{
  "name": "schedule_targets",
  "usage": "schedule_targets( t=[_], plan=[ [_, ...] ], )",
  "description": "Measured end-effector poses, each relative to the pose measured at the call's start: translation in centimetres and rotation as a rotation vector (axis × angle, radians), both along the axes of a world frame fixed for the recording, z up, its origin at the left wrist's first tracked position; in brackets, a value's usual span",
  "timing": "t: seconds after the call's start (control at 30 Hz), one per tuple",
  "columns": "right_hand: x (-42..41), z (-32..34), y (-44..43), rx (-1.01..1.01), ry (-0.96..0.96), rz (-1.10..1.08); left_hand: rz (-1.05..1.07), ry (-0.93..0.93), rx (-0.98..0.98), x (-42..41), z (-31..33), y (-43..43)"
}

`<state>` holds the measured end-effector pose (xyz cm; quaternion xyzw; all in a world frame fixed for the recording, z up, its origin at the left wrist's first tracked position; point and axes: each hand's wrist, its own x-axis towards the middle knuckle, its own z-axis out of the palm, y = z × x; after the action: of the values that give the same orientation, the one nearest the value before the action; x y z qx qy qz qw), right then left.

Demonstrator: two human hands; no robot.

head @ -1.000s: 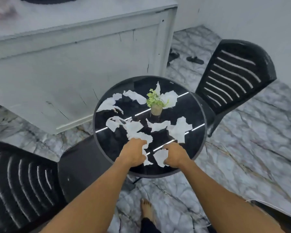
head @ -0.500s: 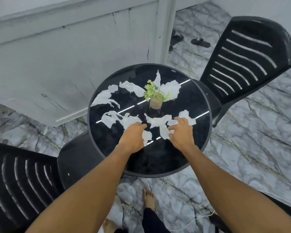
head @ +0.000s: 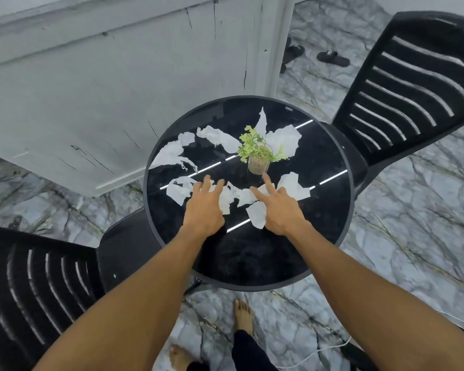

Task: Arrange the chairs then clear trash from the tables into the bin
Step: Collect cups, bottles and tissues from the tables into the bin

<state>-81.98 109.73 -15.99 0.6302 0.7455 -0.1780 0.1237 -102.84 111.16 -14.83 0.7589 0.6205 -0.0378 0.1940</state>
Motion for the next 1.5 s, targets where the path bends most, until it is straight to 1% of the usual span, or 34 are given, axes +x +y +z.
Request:
schedule_targets(
  t=[0.07, 0.13, 0.17, 0.23, 0.27, 0.33, 0.4, 0.47, 0.67, 0.8, 0.9, 1.07, 1.1, 1.17, 1.27, 1.33, 1.37, 1.43, 1.5],
  plan=[
    [-0.4, -0.3, 0.1, -0.039, -0.052, 0.055, -0.023, 0.109, -0.107, -0.2, -0.6, 0.1],
    [-0.9, -0.5, -0.3, -0.003, -0.021, 0.048, -0.102, 0.154, -0.083, -0.4, -1.2, -0.7],
    [-1.2, -0.5, -0.6, 0.026, 0.014, 0.035, -0.125, 0.136, -0.043, -0.5, -1.3, -1.1],
    [-1.9, -0.3, -0.9, 0.005, 0.047, 0.000, -0.101, 0.051, -0.022, -0.9, -1.2, -2.1],
    [-2.3, -0.2, -0.9, -0.044, 0.066, -0.035, -0.070, 0.005, -0.037, -1.2, -1.1, -2.5],
    [-3.3, 0.3, -1.0, -0.099, 0.141, -0.149, 0.011, -0.092, -0.077, -1.9, -0.5, -3.2],
    [-4.6, 0.9, -1.0, -0.060, 0.259, -0.220, 0.073, -0.171, -0.075, -3.1, 0.4, -3.6],
    [-6.2, 2.3, -0.9, -0.027, 0.325, -0.247, 0.093, -0.224, -0.045, -4.6, 1.7, -3.9],
    [-11.7, 6.3, -1.3, 0.065, 0.391, -0.310, 0.225, -0.434, 0.072, -11.3, 6.3, -5.2],
    [-13.6, 7.5, -2.5, 0.083, 0.369, -0.360, 0.359, -0.614, -0.007, -14.6, 7.8, -6.5],
    [-13.7, 7.2, -2.8, 0.064, 0.349, -0.365, 0.361, -0.592, -0.012, -15.1, 7.0, -6.5],
    [-13.4, 5.1, -1.3, 0.012, 0.342, -0.347, 0.495, -0.589, -0.087, -13.1, 3.3, -5.2],
    [-13.2, 4.7, -0.8, 0.008, 0.344, -0.343, 0.484, -0.549, -0.068, -12.7, 2.4, -4.7],
    [-12.8, 4.1, 0.5, 0.002, 0.350, -0.345, 0.401, -0.411, -0.028, -11.6, 0.9, -3.2],
    [-12.2, 3.3, 2.1, -0.023, 0.345, -0.328, 0.269, -0.149, -0.121, -10.0, -0.6, -1.0],
    [-11.9, 2.8, 2.7, -0.048, 0.345, -0.315, 0.153, -0.005, -0.109, -9.1, -1.1, -0.3],
    [-11.8, 2.7, 2.9, -0.060, 0.351, -0.311, 0.115, 0.020, -0.076, -8.9, -1.1, -0.2],
    [-12.1, 2.7, 3.3, -0.093, 0.370, -0.301, 0.135, -0.022, -0.054, -9.0, -0.8, -0.5],
    [-13.0, 3.1, 3.7, -0.108, 0.399, -0.281, 0.229, -0.105, -0.096, -9.7, -0.2, -0.9]
  ],
)
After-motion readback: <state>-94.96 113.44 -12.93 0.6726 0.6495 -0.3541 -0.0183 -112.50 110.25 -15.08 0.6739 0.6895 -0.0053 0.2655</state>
